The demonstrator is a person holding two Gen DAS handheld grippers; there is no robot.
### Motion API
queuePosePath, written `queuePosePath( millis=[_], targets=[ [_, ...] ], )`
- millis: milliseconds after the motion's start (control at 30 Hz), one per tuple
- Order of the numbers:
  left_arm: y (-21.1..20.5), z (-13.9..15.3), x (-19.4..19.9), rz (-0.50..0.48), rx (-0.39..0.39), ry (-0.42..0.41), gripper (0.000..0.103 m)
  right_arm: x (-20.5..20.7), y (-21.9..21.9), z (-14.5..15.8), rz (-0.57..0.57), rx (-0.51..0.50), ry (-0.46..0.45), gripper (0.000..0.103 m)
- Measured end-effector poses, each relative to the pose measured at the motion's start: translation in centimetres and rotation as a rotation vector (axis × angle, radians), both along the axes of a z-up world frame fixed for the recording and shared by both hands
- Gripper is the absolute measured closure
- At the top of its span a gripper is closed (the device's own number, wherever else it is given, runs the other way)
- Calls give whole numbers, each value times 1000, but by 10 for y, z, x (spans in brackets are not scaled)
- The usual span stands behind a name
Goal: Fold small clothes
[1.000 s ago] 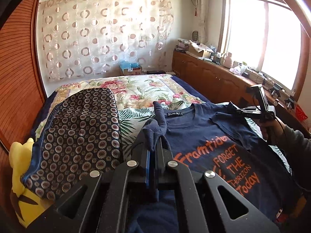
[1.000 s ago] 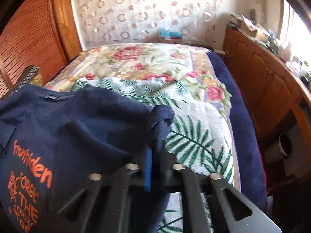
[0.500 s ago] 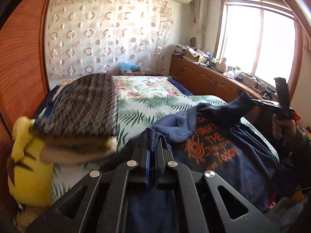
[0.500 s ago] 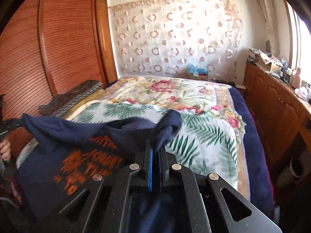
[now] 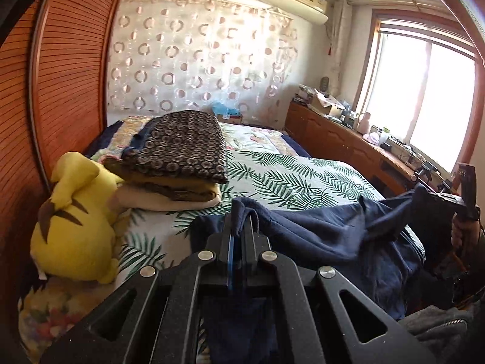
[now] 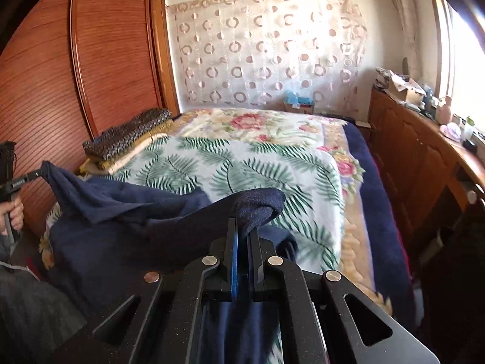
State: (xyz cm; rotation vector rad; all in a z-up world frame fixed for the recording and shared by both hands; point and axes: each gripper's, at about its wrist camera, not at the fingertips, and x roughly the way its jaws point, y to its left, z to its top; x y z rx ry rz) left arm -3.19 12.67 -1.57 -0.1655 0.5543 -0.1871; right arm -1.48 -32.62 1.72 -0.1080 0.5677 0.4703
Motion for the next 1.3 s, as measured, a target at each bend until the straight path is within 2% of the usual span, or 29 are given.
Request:
queuePosePath(
  millis=[167,267,333,400,433,500,567,667,833,1033,1300],
  targets=[
    [5,-7,-5,21,29,35,98,-16,-2,-12,-14,-32,77,99],
    [7,-11,-4,12,32,53,85,-14,-1,-24,-29,-50,114,98],
    [8,-9,-2,19,37,48,62,-12,1,-19,-48,-54,113,88],
    [9,-6,-1,11,27,37,52,-10,1,-11,-64,-61,88,75],
    [8,-5,2,5,28,36,40,-9,0,-5,-67,-53,73,71],
    [6,-3,7,-2,39,28,32,-9,-1,3,-72,-47,44,52],
    [5,-3,15,-1,47,23,31,-5,0,9,-92,-73,21,47],
    [3,-1,37,-9,66,26,31,7,9,7,-92,-83,17,46],
    [0,-5,78,-53,96,69,31,40,25,-15,-80,-87,56,45],
    [-4,-33,112,-69,117,157,31,70,26,-32,-76,-89,112,45],
    [-5,-69,122,-65,126,261,31,89,31,-54,-88,-125,186,45]
  ],
)
